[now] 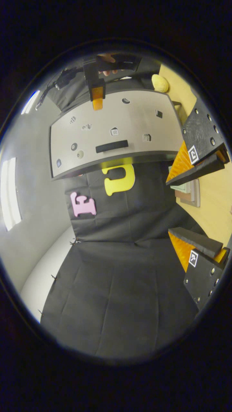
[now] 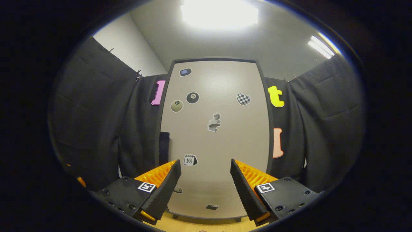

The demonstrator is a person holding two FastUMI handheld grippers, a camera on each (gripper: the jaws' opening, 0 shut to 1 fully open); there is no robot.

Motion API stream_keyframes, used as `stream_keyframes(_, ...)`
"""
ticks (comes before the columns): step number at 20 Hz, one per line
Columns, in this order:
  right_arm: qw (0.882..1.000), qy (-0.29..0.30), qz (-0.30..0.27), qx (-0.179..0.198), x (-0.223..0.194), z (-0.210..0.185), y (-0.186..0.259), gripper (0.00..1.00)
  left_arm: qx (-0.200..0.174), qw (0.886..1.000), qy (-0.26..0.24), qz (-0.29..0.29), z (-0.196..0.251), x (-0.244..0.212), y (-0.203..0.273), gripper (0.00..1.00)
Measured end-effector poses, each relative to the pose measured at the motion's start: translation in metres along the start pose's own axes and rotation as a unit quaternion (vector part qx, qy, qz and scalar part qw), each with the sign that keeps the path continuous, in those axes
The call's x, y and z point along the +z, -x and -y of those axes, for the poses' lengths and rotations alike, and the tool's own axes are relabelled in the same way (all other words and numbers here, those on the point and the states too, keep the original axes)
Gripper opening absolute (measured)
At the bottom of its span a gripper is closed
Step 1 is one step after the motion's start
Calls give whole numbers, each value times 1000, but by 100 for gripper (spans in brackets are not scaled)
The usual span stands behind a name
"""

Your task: Open the cabinet door with the right hand, grasp the bottle in the cabinet with the left hand and place it on the coaster, then close the cabinet door with the right hand.

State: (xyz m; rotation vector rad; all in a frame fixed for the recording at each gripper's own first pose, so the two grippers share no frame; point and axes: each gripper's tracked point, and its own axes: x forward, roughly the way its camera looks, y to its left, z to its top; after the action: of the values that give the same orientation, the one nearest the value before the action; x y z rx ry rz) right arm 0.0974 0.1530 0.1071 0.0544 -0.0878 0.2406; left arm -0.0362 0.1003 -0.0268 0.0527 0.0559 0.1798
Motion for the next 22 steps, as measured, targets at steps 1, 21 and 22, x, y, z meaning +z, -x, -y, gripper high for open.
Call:
stream_keyframes(1,1000,0,-1,4,2,-11,-8,98,8,1000,1,-3,-9,-4,1,81)
stream_keyframes(21,993,-15,-118,-1,-59,-112,-130,57,114,993,-10,-22,-149,-34,23,81)
stream_keyframes(22,992,-24,-124,-4,-60,-113,-133,43,113,993,-11,-21,-149,-33,23,81)
